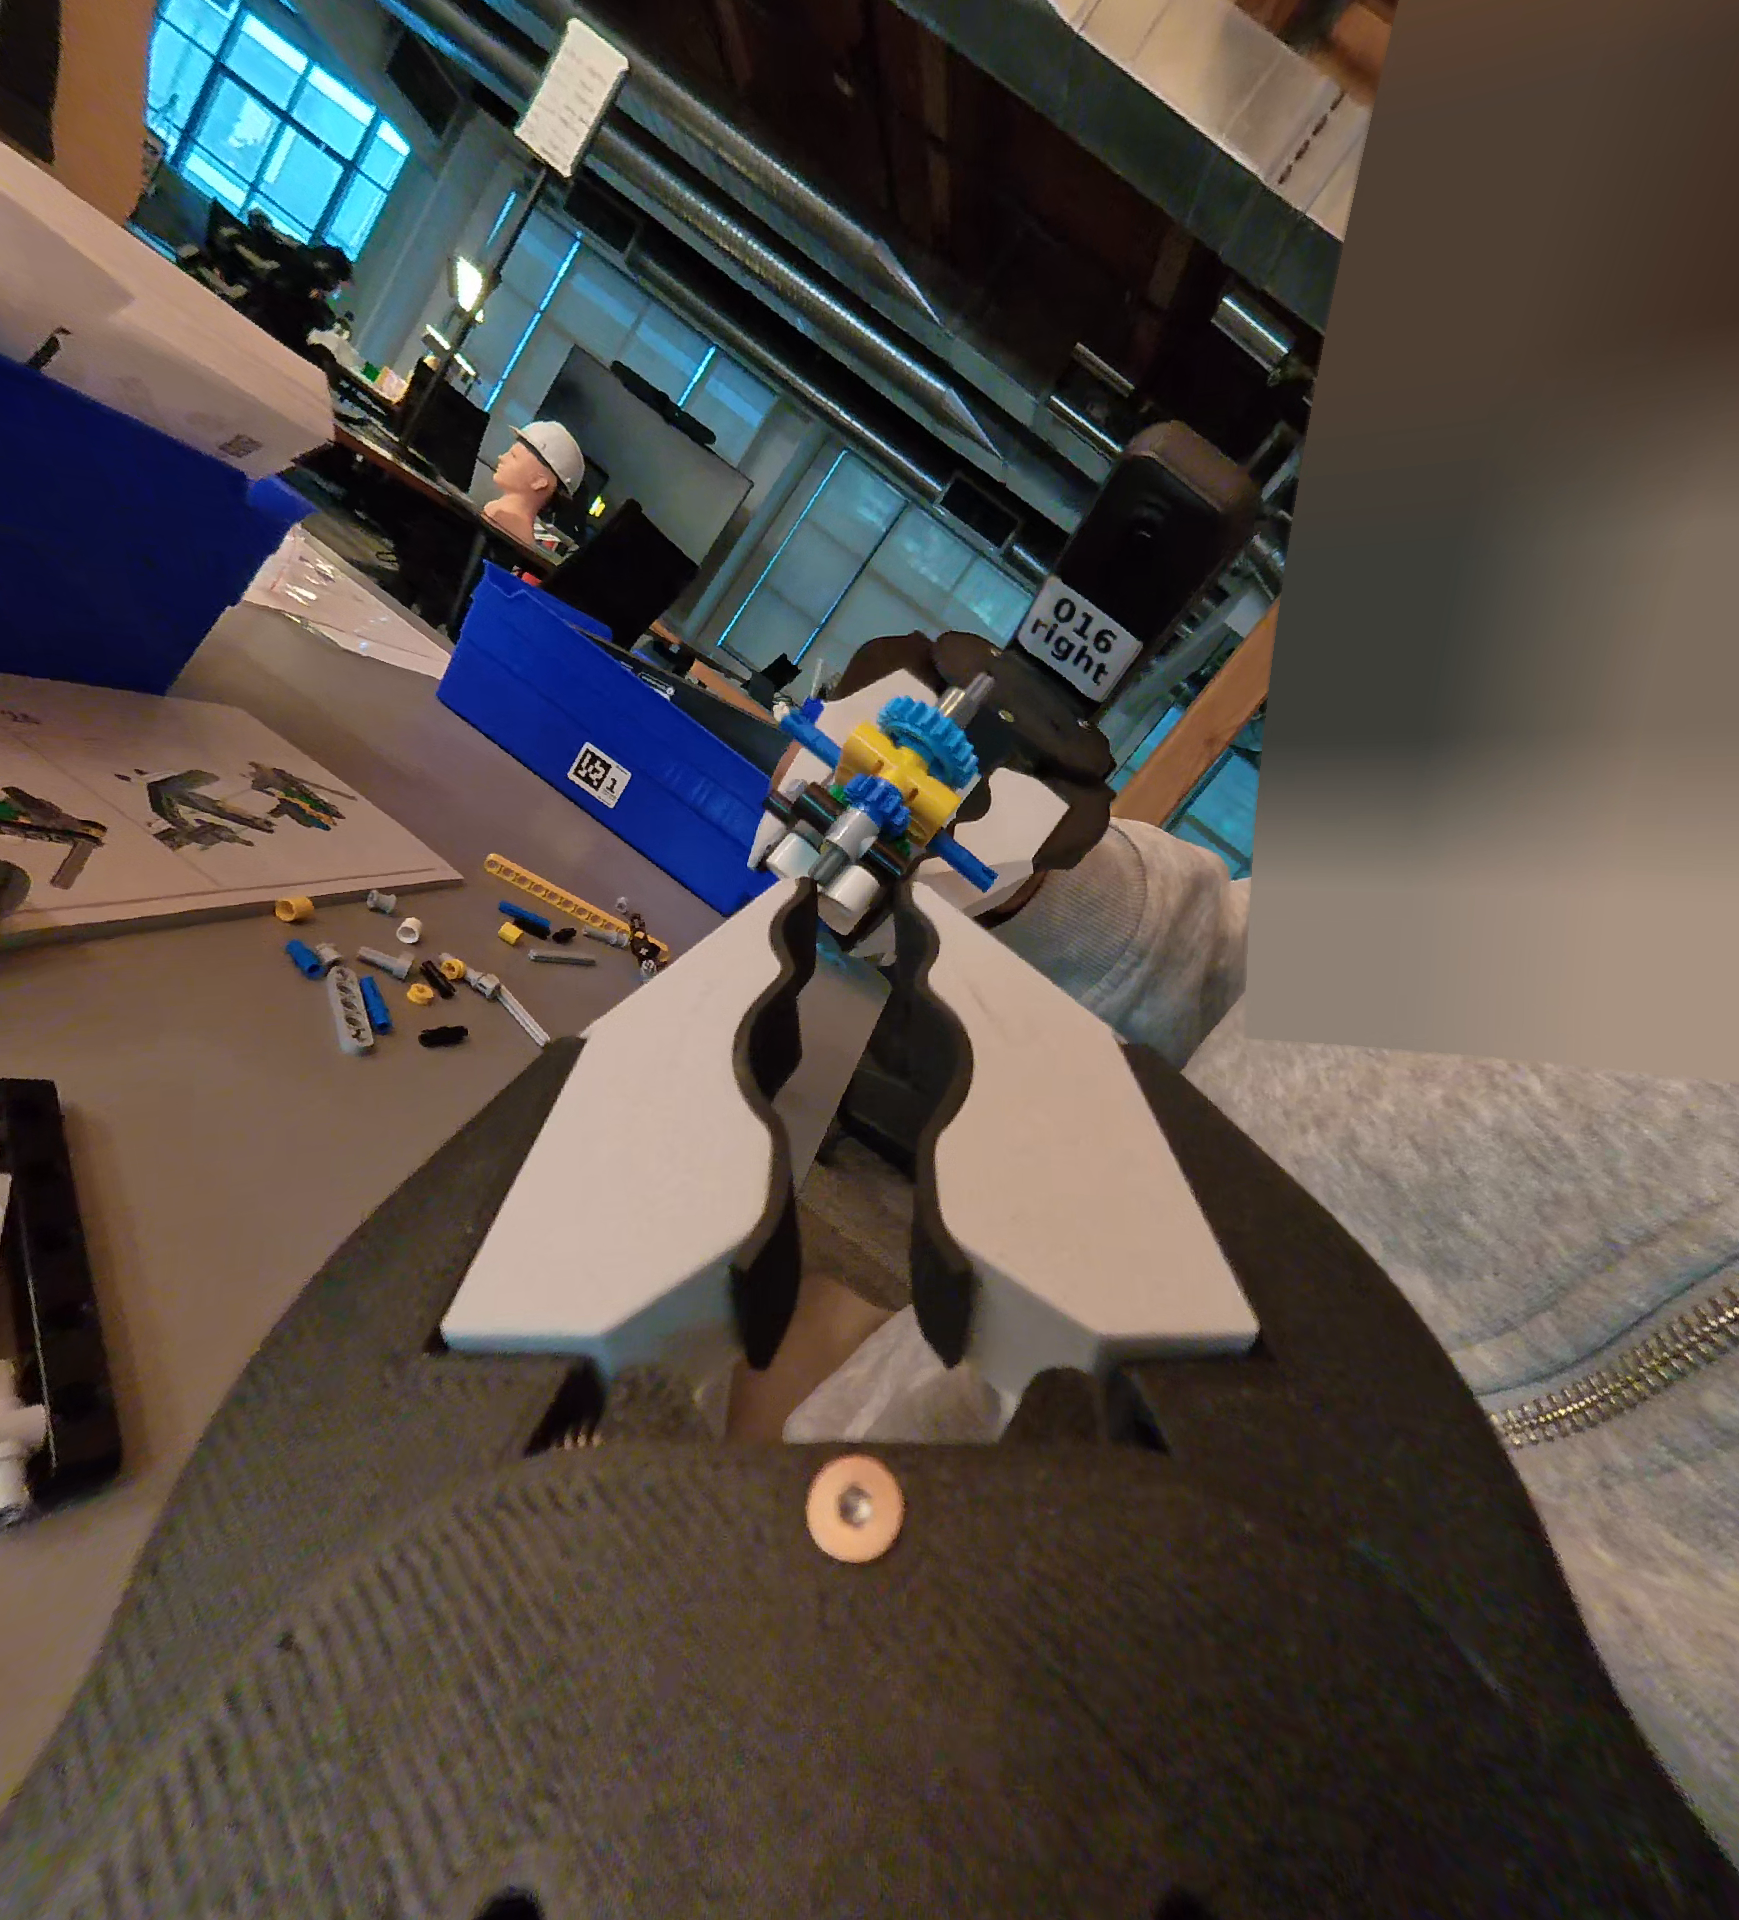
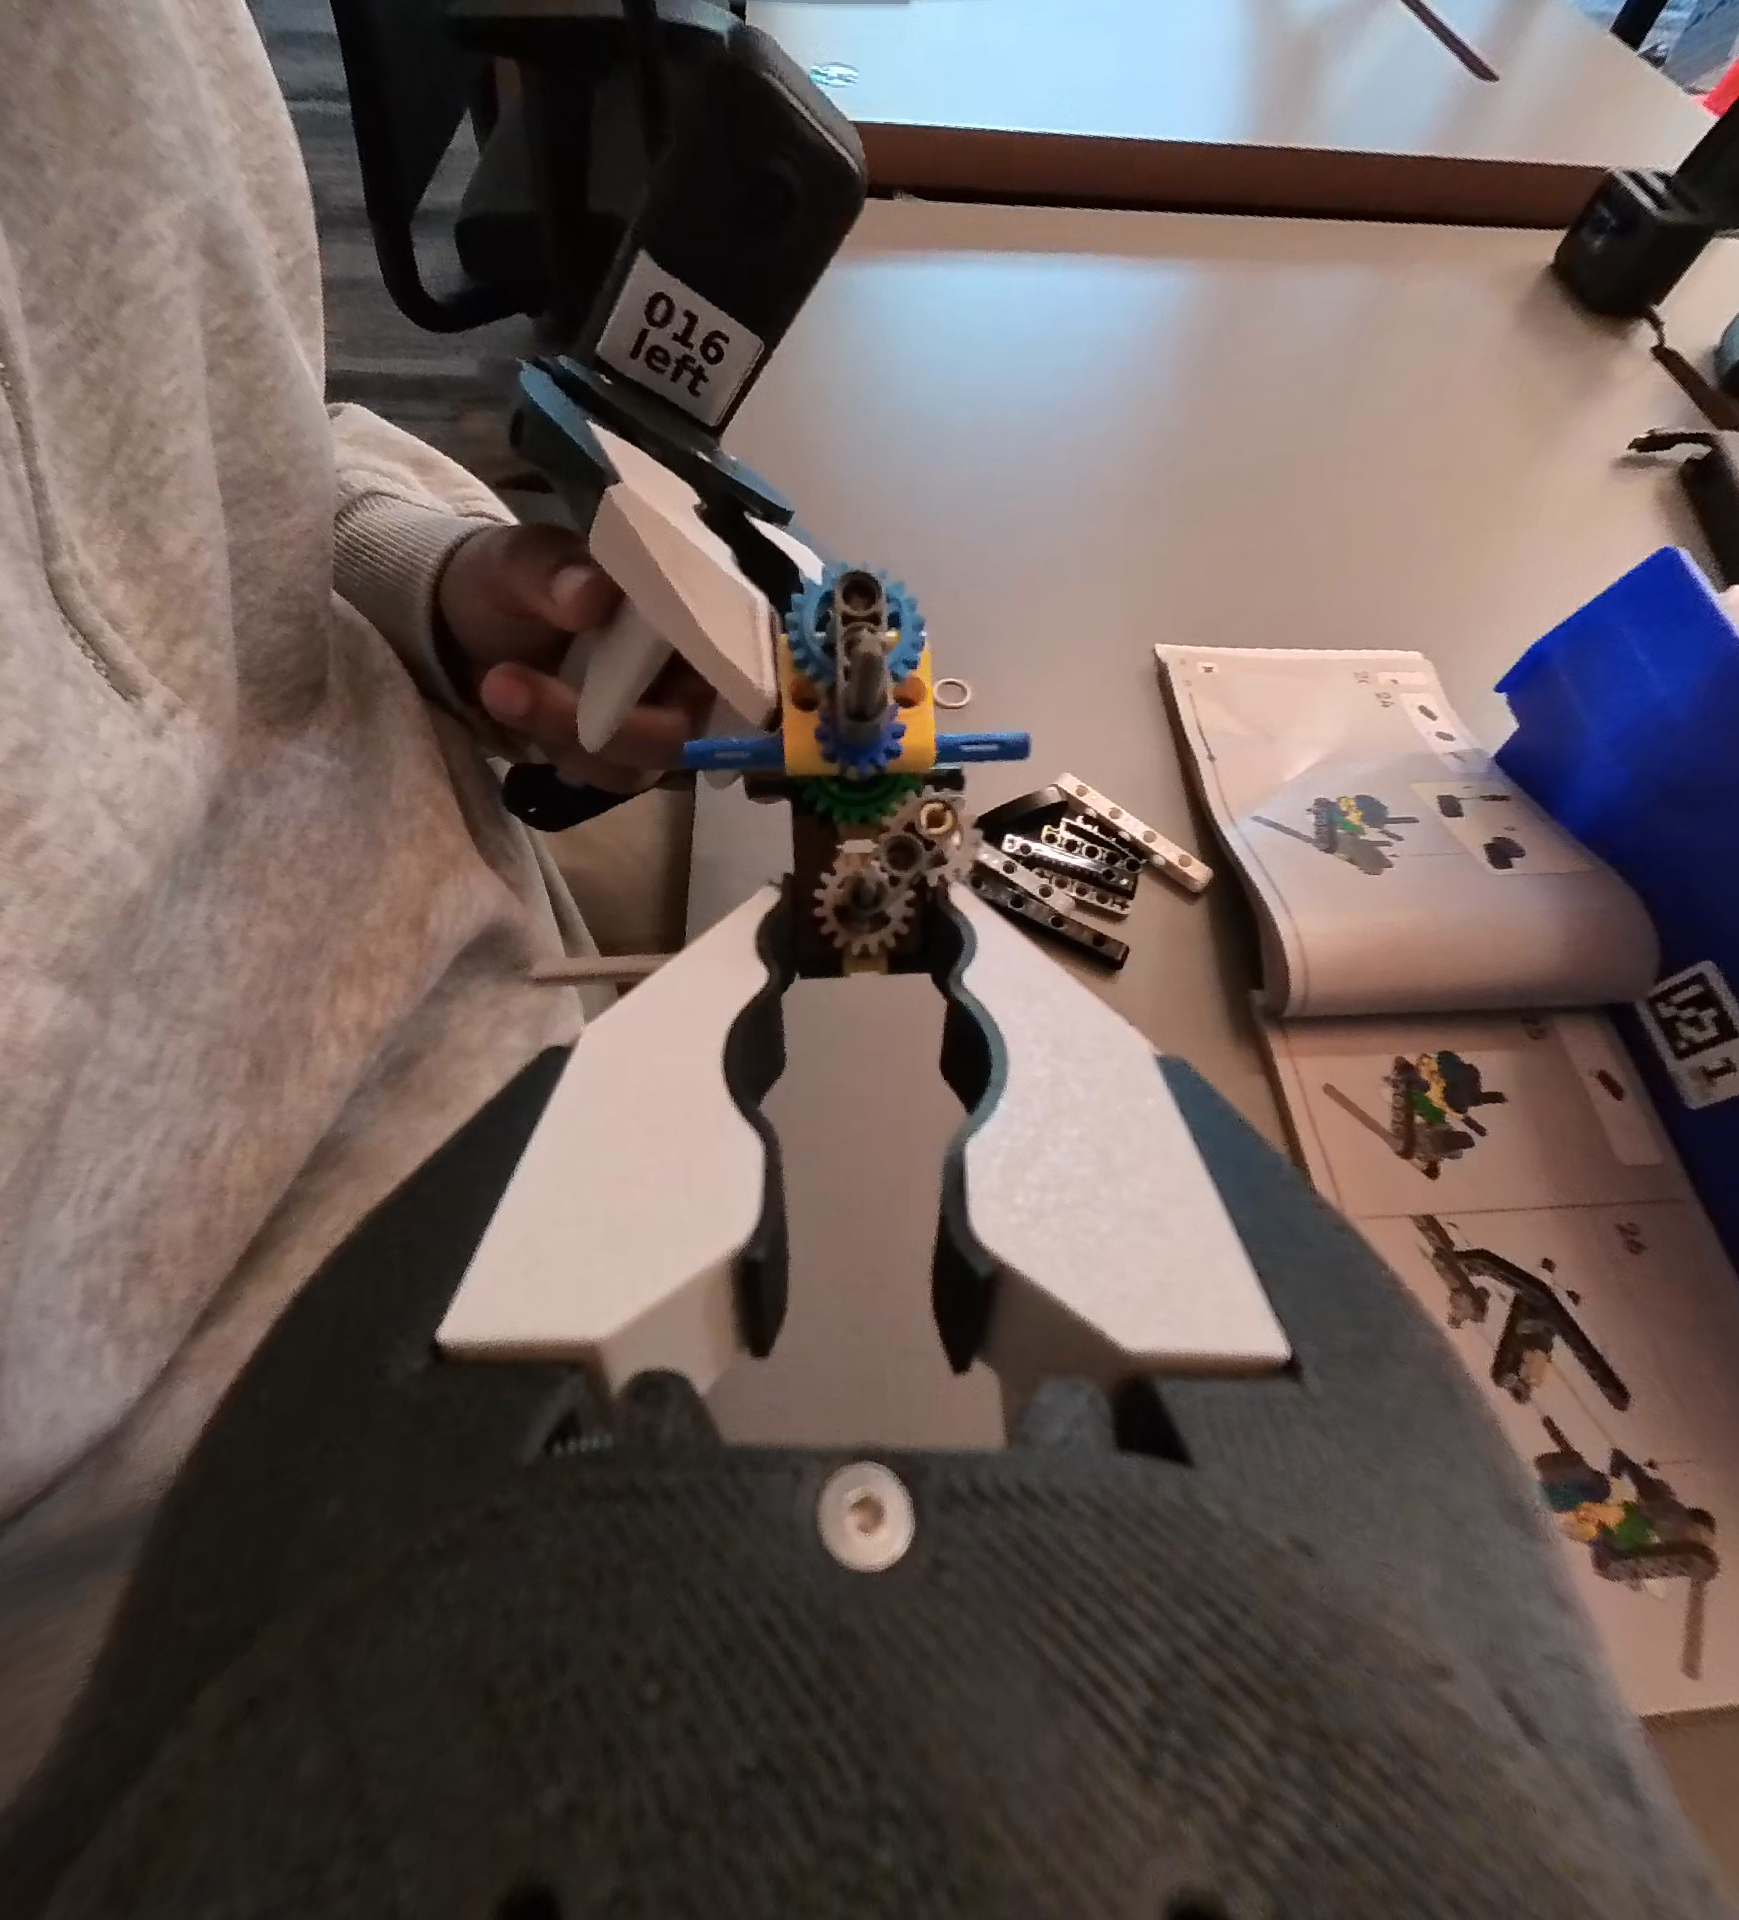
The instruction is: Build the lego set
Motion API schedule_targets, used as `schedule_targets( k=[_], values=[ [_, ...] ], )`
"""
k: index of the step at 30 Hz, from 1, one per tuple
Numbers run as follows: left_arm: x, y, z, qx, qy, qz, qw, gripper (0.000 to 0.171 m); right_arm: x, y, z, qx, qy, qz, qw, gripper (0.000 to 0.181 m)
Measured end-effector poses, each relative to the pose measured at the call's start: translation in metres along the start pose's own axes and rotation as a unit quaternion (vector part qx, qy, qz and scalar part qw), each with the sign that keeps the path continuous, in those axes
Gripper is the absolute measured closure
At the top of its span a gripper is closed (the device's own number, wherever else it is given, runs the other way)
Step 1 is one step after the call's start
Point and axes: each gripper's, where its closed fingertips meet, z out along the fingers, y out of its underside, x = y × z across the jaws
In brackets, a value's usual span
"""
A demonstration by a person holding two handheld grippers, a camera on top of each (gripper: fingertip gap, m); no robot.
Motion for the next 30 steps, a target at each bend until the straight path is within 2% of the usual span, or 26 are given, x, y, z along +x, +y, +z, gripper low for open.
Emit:
schedule_targets(
  k=[15,30],
  values=[
    [0.0013,-0.0009,-0.0002,0.002,0.003,0.001,1.0,0.162,0.0002,-0.0016,0.001,0.011,0.016,-0.027,0.999,0.157],
    [0.0054,-0.0017,-0.0001,0.005,0.01,0.009,1.0,0.163,-0.0037,-0.005,-0.0004,0.039,0.006,0.003,0.999,0.157]
  ],
)
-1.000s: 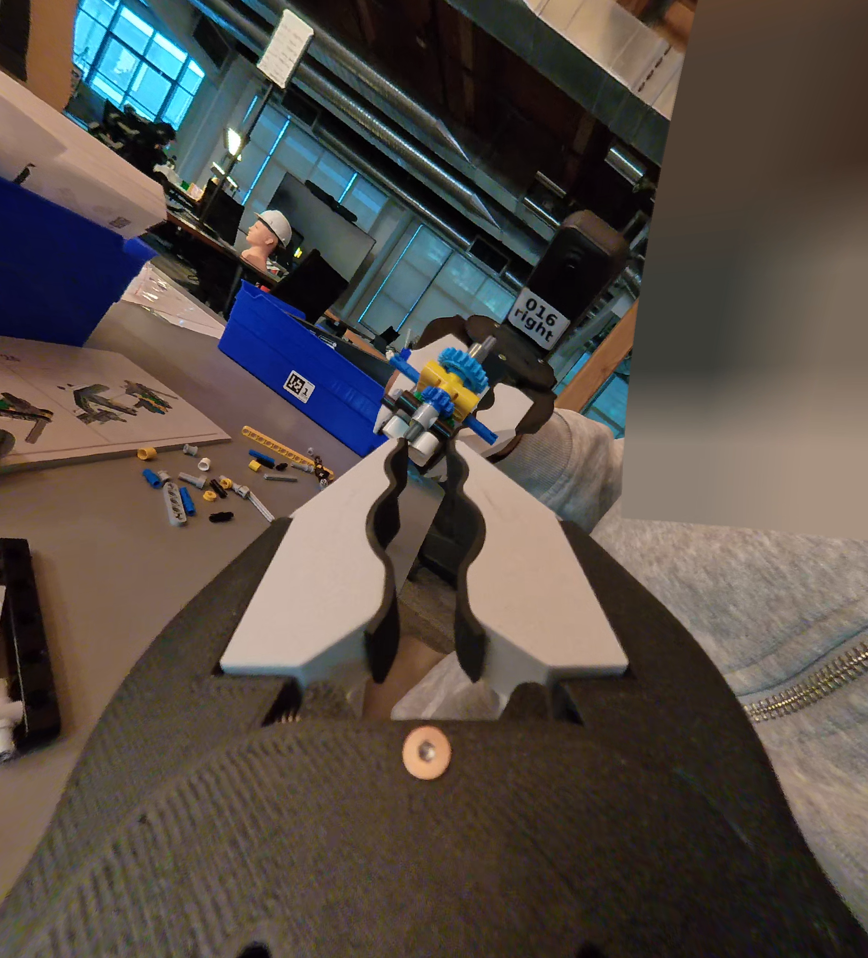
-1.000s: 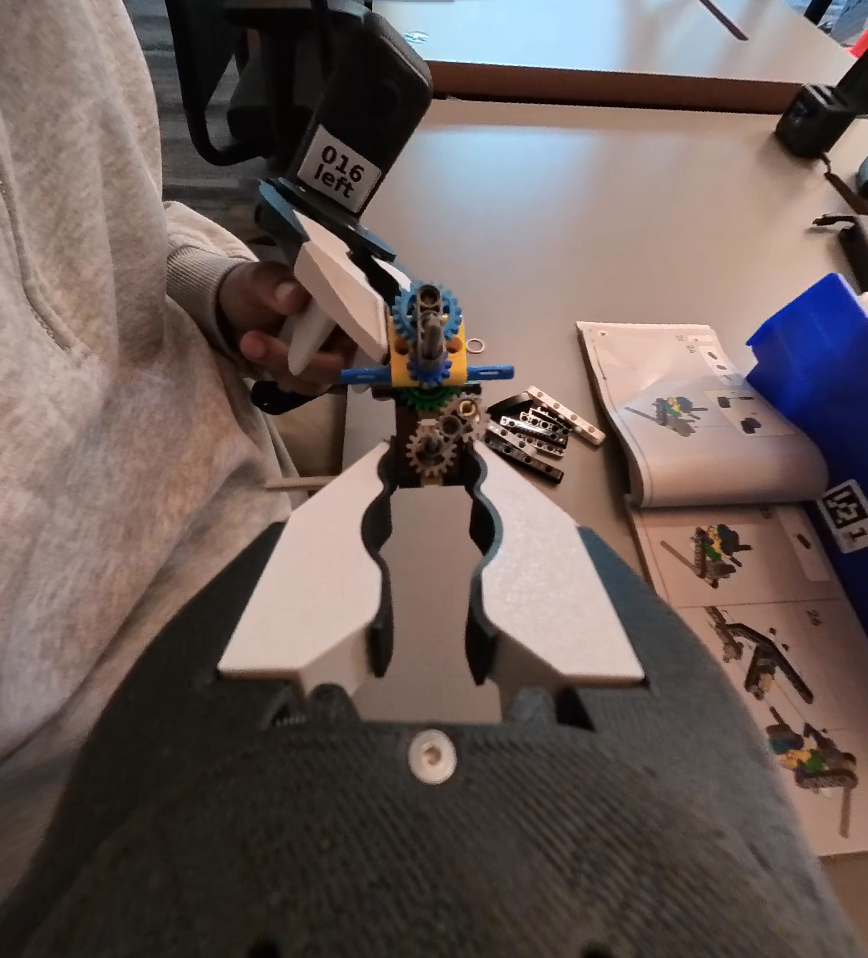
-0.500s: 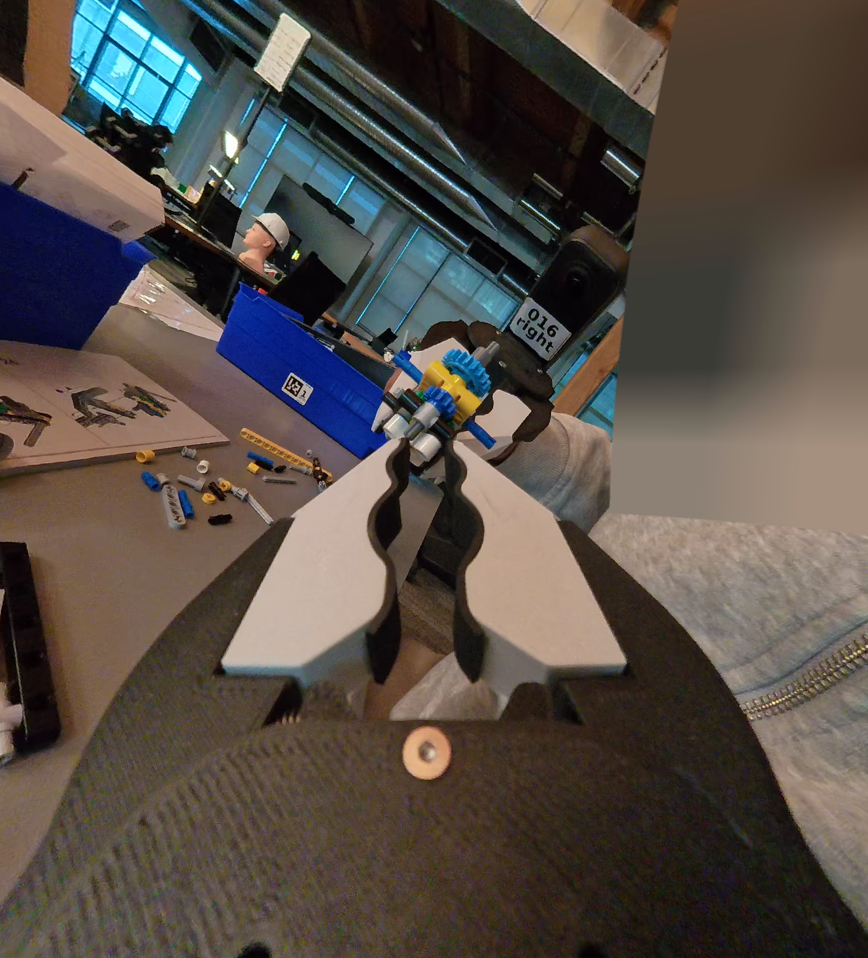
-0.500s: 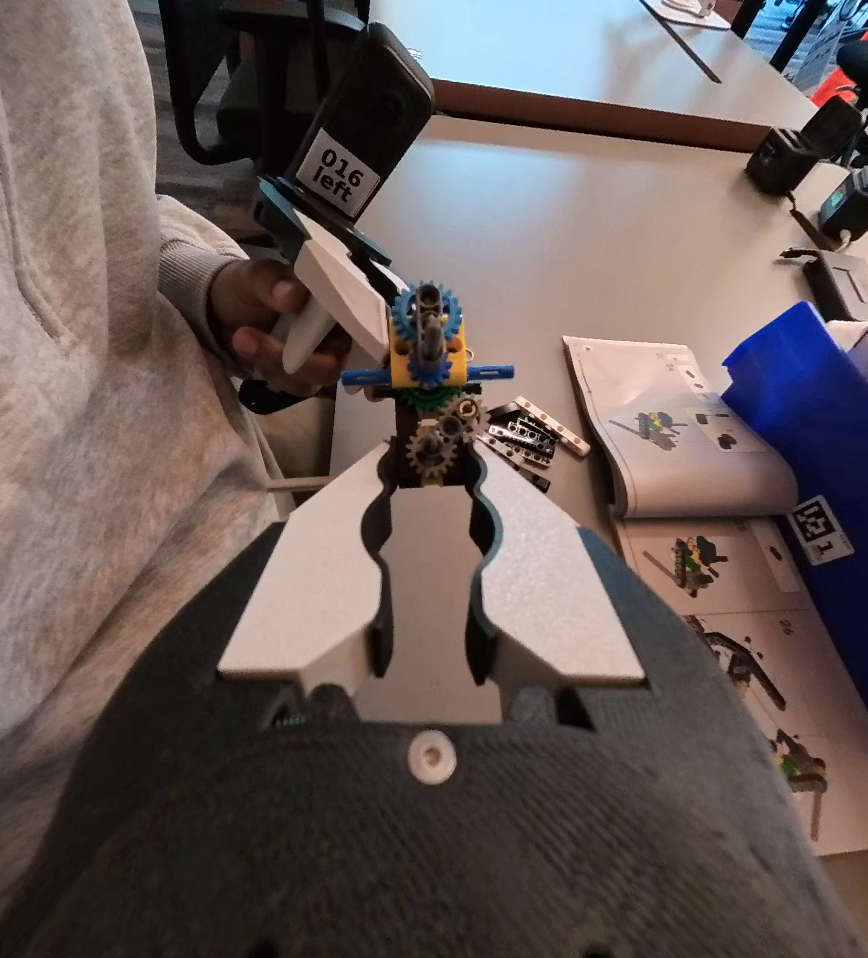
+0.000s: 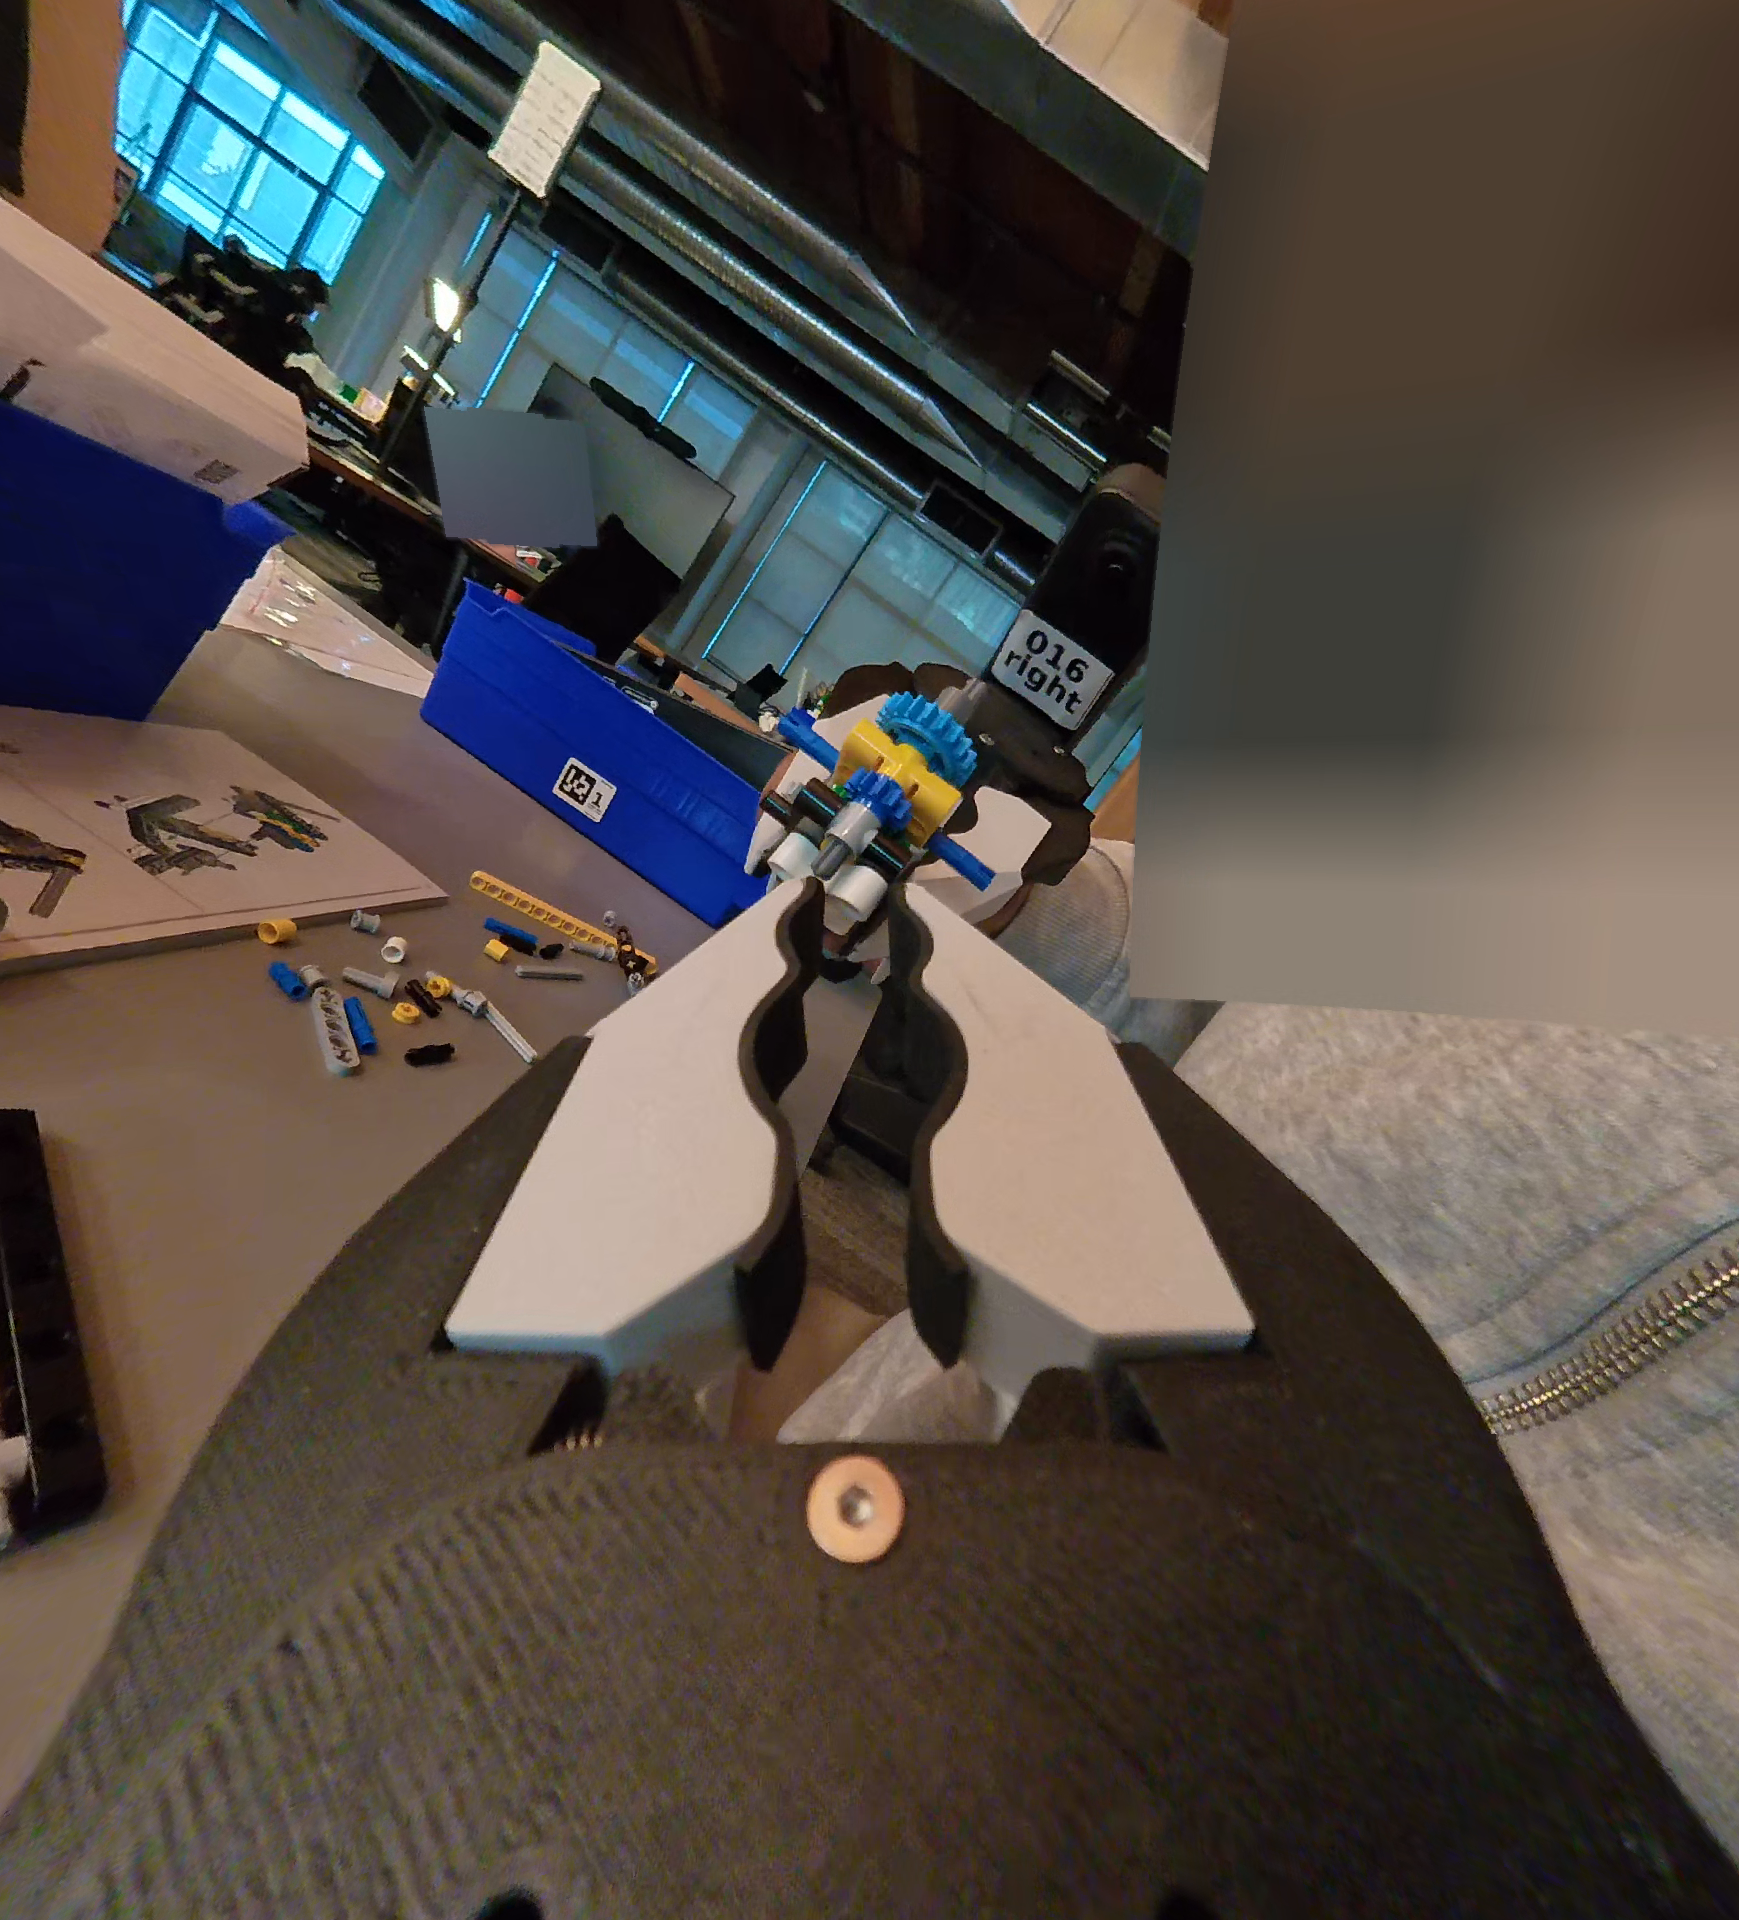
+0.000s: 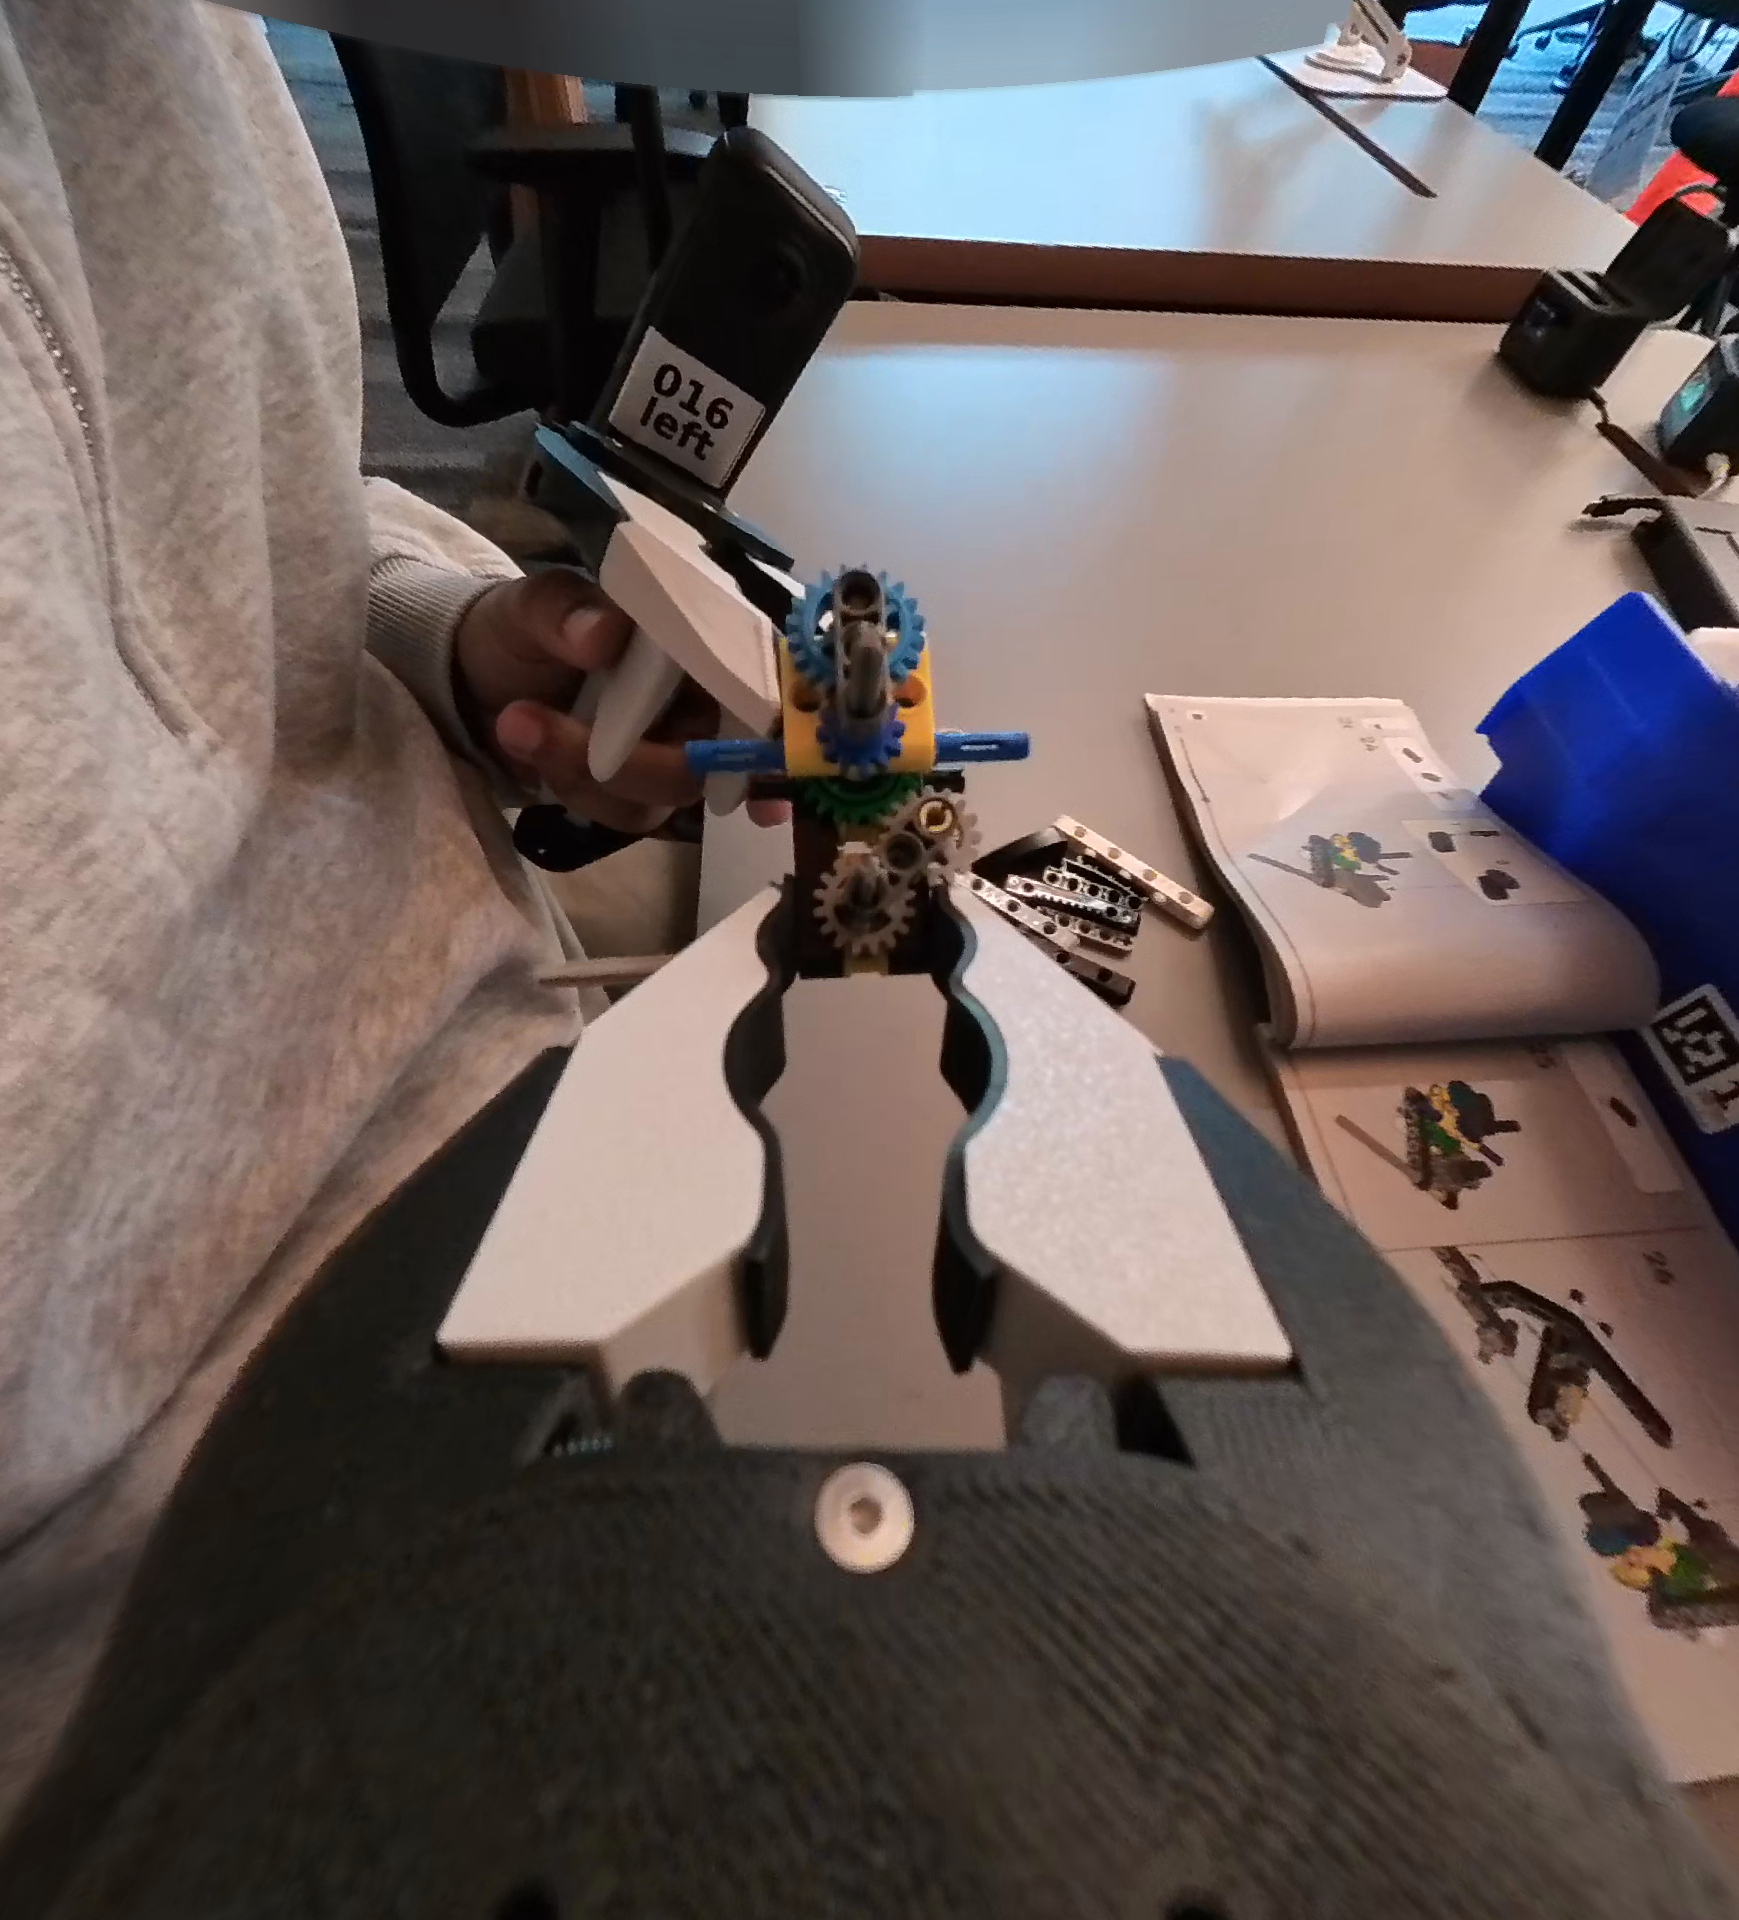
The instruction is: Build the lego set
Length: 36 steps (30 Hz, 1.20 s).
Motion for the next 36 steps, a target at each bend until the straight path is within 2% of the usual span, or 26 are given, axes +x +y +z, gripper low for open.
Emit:
schedule_targets(
  k=[3,8,20,26,36],
  values=[
    [0.001,-0.001,-0.001,0.004,0.002,-0.001,1.0,0.161,-0.001,-0.003,-0.001,0.012,-0.007,0.016,1.0,0.157],
    [-0.001,-0.002,-0.001,0.005,-0.001,-0.002,1.0,0.161,0.008,-0.017,-0.011,0.07,-0.012,0.082,0.994,0.158],
    [-0.001,0.002,0.0,-0.008,-0.005,0.007,1.0,0.16,0.038,-0.039,-0.045,0.167,-0.004,0.19,0.967,0.158],
    [-0.002,0.003,0.001,-0.01,-0.006,0.008,1.0,0.16,0.04,-0.043,-0.051,0.182,-0.009,0.202,0.962,0.157],
    [-0.003,0.003,0.001,-0.009,-0.01,0.011,1.0,0.159,0.032,-0.038,-0.042,0.165,-0.024,0.201,0.965,0.157]
  ],
)
